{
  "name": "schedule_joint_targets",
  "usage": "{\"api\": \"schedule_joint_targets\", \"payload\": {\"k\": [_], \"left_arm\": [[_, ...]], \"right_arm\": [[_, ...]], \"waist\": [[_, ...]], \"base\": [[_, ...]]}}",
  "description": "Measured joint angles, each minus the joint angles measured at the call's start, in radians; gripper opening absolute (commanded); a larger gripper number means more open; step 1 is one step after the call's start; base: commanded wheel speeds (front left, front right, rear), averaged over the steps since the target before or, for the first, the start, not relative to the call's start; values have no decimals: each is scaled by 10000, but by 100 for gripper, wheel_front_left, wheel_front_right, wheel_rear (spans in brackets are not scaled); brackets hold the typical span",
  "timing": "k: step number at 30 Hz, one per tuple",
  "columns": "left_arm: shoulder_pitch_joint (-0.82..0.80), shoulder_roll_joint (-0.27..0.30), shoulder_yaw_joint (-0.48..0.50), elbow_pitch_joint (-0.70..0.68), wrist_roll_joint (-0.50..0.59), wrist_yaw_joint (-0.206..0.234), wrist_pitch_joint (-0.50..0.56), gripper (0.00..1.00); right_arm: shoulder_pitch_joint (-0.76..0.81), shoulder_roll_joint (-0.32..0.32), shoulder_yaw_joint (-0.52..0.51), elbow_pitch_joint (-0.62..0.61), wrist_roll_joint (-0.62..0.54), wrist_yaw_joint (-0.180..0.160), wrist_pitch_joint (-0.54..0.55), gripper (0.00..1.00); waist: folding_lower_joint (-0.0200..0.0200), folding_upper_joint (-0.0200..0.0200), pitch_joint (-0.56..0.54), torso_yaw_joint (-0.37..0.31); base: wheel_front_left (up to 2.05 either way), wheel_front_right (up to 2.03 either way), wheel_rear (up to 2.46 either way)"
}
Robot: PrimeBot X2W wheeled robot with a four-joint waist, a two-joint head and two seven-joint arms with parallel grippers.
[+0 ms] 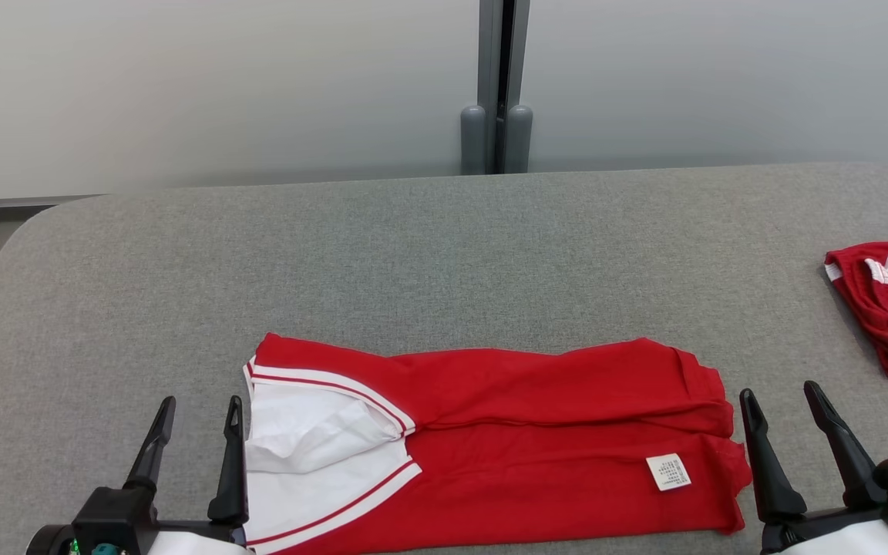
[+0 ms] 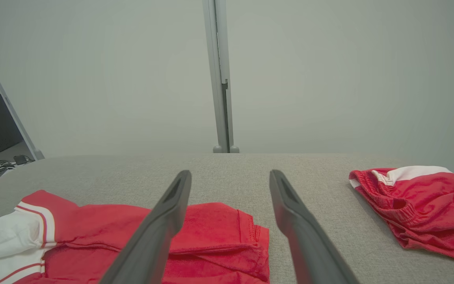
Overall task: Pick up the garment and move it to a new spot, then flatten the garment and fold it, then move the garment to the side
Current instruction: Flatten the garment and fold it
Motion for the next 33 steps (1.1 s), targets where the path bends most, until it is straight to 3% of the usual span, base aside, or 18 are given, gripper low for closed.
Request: {"api": "schedule_joint_targets", "payload": {"k": [17,26,33], "left_arm": [[-382,-79,-188,-146,-75,56,44,100],[-1321,-318,-403,-90,31,-31,-178,100],[-1676,-408,-389,107,56,-121,-311,100]], "right_arm": [[-403,-54,-278,545,222,0,201,100],[-1750,-368,-631,2849,685,0,-127,100],[-2041,-155,-290,4989,1453,0,-159,100]], "waist": [[0,0,440,155],[0,0,1528,600],[0,0,1938,992]], "base": [[0,0,0],[0,0,0],[0,0,0]]}}
